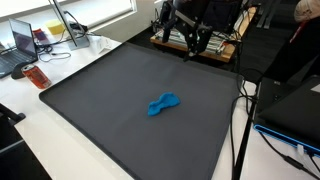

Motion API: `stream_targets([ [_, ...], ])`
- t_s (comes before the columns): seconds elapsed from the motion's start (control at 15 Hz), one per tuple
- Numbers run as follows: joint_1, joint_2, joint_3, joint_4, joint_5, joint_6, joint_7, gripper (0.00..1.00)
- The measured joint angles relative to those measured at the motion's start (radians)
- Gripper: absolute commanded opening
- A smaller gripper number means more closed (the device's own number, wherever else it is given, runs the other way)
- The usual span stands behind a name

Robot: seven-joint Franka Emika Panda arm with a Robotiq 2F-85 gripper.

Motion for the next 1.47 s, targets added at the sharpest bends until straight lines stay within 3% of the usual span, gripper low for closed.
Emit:
stream_targets([
  [0.73, 0.020, 0.057, 0.003, 0.004, -0.005, 0.034, 0.010, 1.00],
  [1.47, 0.093, 0.208, -0.027, 0.000, -0.110, 0.133, 0.191, 1.00],
])
